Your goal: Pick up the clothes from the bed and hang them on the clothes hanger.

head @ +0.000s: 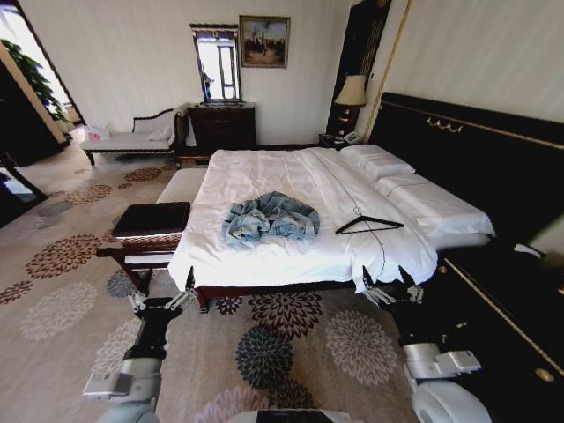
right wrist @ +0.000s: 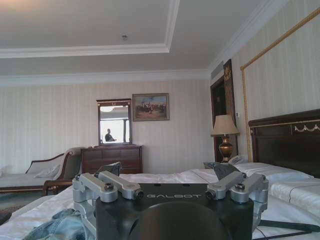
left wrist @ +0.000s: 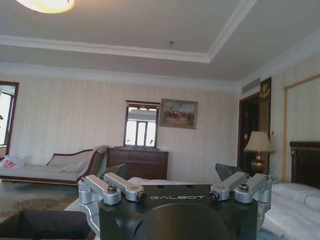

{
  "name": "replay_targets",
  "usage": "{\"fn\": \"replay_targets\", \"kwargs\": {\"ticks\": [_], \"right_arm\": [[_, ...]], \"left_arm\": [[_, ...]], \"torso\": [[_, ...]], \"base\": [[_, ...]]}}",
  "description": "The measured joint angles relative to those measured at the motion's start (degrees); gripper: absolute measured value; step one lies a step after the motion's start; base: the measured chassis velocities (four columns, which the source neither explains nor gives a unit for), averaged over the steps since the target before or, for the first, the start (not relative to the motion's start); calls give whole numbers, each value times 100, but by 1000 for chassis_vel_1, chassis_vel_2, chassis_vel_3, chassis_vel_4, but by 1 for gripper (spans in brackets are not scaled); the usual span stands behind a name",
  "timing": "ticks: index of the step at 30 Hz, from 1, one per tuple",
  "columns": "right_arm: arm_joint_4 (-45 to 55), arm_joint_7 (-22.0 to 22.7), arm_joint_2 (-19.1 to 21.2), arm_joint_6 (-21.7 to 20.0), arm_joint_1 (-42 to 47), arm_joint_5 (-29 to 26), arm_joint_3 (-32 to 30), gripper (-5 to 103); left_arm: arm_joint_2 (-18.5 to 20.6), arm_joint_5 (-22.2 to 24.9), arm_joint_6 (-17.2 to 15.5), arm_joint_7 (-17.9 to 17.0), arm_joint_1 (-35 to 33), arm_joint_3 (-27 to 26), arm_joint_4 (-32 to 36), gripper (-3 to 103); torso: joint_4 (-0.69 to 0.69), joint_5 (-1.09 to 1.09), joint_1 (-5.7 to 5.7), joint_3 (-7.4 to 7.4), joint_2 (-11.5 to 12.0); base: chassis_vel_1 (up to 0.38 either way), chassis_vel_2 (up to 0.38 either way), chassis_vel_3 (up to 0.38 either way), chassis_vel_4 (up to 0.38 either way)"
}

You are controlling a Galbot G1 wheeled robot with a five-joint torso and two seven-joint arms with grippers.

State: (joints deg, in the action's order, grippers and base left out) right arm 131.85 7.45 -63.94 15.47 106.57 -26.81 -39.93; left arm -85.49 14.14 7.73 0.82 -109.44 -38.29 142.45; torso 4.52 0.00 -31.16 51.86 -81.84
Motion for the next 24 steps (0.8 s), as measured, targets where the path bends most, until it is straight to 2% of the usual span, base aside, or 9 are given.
{"fn": "replay_targets", "kwargs": {"ticks": [4,12,24], "right_arm": [[-19,7,8,1,-15,-43,2,100],[-115,62,92,6,-101,-99,-13,100],[-233,69,76,46,-226,-106,11,100]], "left_arm": [[0,68,-59,26,2,-22,35,100],[-30,-228,-66,27,-36,-75,-167,100],[-45,-277,-61,28,-47,-58,-159,100]], "torso": [[0,1,0,0,0],[-1,0,1,0,0],[0,1,1,0,0]], "base": [[0,0,0,0],[0,0,0,0],[-28,33,27,-35]]}}
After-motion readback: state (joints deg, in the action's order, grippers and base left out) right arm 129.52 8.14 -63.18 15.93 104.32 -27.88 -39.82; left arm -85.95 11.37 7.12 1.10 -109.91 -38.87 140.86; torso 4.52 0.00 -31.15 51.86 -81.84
